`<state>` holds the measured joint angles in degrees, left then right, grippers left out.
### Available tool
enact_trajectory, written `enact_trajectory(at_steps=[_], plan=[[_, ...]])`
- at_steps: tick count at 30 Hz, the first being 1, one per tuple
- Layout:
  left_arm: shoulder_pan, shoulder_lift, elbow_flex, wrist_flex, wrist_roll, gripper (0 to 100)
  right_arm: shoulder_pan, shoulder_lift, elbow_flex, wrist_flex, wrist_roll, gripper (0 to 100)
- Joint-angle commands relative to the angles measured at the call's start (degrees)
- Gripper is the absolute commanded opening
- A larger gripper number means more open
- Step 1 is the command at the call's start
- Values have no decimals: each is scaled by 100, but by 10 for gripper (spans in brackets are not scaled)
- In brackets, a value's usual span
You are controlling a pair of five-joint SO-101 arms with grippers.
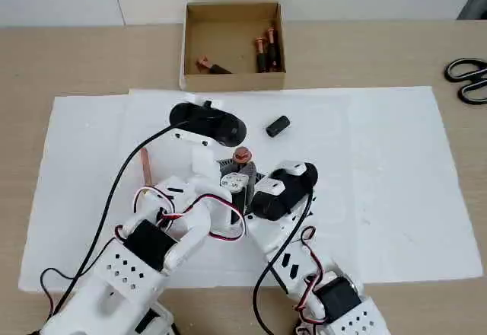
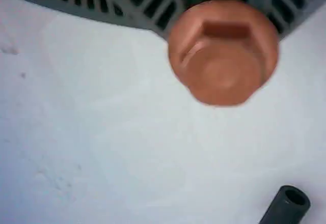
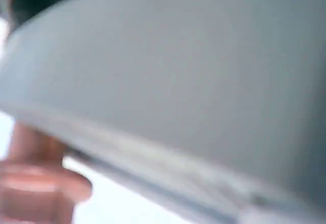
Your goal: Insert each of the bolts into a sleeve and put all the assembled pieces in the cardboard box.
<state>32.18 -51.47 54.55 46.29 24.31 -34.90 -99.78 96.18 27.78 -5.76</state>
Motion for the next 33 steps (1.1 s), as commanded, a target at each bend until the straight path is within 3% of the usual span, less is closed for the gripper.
enact_trajectory(at_steps=[1,4,12,33], plan=[[79,-105,-84,26,-18,9,13,-127,44,-136,-44,4],[53,-105,-180,44,-316,58,13,-127,44,-136,-44,4],[44,-114,-224,44,-308,206,13,-127,44,-136,-44,4],[-1380,-1152,-699,53,-325,207,13,-119,44,-127,-44,4]])
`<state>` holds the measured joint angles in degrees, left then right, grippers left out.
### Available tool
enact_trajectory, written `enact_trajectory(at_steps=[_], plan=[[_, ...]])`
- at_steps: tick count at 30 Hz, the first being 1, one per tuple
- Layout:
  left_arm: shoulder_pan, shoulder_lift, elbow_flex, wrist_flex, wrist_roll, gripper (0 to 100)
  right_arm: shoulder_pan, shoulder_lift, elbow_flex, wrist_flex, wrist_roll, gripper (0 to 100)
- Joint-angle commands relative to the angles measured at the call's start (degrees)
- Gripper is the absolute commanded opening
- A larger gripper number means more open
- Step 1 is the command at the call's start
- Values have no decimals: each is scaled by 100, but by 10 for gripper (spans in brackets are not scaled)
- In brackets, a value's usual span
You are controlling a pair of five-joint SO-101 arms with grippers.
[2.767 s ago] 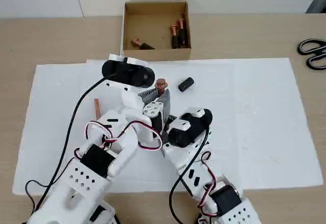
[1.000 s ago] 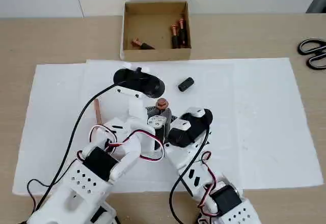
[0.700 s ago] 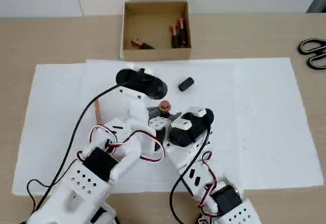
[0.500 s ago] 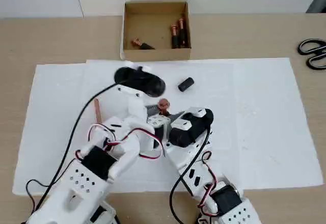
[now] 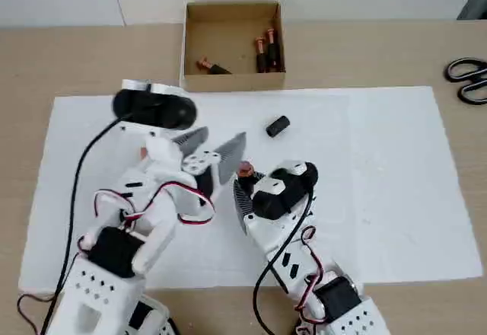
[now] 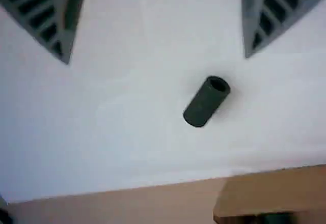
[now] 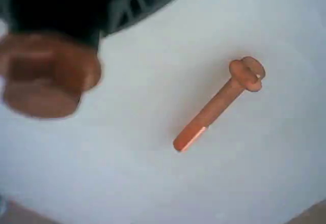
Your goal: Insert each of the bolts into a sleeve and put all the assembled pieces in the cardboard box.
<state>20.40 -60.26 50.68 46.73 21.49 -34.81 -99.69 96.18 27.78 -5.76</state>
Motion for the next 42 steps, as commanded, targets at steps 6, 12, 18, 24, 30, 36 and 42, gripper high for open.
enact_trajectory(at_steps=[6,12,18,24,30,36,42], plan=[[-1477,-659,-338,387,-44,208,13,92,53,-127,-44,4],[-2708,-712,-347,1257,-475,210,646,585,-149,-40,-35,4],[-3209,-695,-303,1538,-1820,209,1305,1552,-1776,1077,255,4],[-3297,-686,22,1864,-1837,209,1719,3679,-3903,1464,791,4],[-3297,-712,365,1873,-1837,209,1815,6343,-6400,1429,818,4],[-3191,-712,391,1881,-1837,209,1815,9130,-9160,1420,782,4],[-3191,-712,391,1908,-1837,209,1815,11582,-11868,1420,774,4]])
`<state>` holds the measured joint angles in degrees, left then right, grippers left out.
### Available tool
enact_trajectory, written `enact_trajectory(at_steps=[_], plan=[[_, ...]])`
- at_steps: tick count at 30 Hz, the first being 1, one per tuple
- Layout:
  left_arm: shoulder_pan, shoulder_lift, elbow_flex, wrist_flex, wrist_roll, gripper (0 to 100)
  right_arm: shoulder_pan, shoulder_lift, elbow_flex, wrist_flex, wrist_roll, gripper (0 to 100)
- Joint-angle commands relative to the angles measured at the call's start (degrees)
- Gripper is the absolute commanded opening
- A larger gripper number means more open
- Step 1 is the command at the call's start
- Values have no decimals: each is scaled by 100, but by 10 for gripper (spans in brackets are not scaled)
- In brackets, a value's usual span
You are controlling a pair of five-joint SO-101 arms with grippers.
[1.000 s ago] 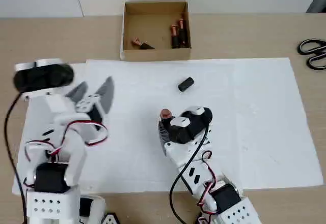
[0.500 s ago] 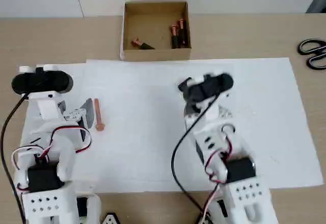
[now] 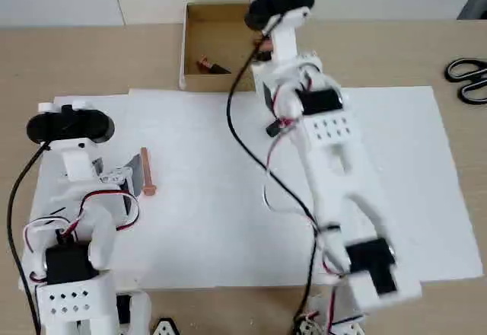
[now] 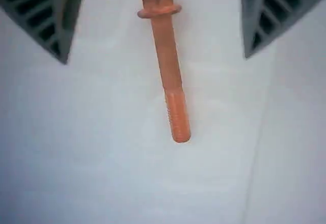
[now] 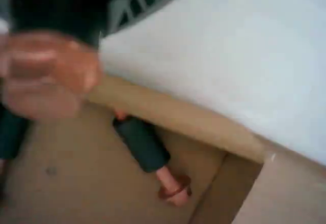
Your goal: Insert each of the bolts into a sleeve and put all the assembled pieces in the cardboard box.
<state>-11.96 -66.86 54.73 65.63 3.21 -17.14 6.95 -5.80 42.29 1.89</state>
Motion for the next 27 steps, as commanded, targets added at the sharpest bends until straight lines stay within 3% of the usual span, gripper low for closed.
enact_trajectory(at_steps=[1,7,15,27], plan=[[44,-53,-13,18,-9,209,48,1288,-2110,-31,18,4],[44,-44,-13,9,-9,209,31,3284,-4308,-48,18,4],[44,-53,75,0,-9,209,-66,5332,-6426,-857,26,4],[44,-53,75,-9,-9,209,-119,6879,-8009,-822,26,4]])
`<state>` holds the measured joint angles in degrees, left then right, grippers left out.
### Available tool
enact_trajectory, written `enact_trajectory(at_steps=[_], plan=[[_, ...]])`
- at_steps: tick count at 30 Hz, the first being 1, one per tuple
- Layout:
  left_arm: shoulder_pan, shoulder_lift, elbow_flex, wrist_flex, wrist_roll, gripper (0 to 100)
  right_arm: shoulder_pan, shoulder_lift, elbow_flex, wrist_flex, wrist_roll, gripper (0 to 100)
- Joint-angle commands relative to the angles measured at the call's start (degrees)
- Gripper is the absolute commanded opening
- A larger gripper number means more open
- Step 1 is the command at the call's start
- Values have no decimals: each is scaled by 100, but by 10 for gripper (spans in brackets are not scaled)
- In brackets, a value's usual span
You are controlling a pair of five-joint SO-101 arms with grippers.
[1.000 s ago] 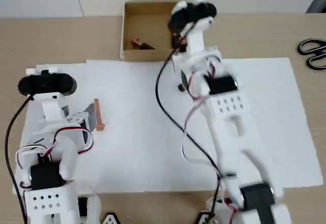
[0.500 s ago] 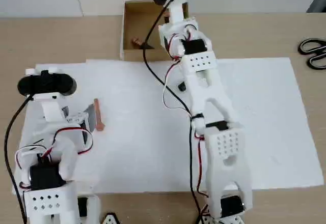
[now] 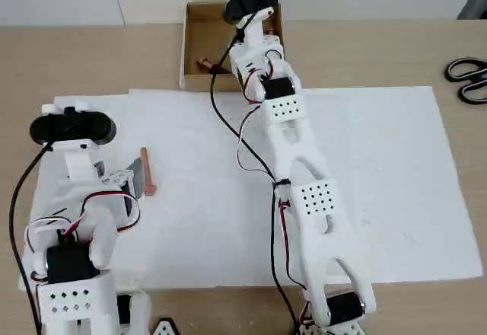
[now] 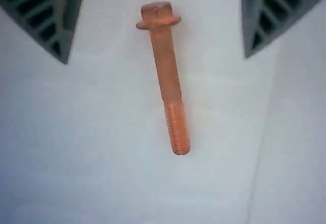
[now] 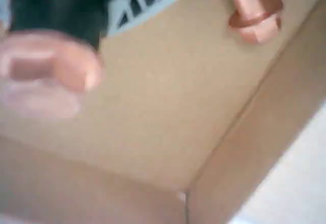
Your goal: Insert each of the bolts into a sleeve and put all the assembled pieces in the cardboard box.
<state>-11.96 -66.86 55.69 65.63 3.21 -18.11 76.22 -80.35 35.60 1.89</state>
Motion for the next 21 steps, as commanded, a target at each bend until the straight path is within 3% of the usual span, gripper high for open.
enact_trajectory(at_steps=[1,11,18,21], plan=[[44,-53,-22,-9,-9,209,-22,-13,-545,-154,26,4],[44,-53,-22,9,-9,209,-22,189,-545,215,53,10],[44,-53,-13,9,-9,209,-22,198,-545,295,53,165],[44,-53,-13,9,-9,209,-22,180,-554,295,53,177]])
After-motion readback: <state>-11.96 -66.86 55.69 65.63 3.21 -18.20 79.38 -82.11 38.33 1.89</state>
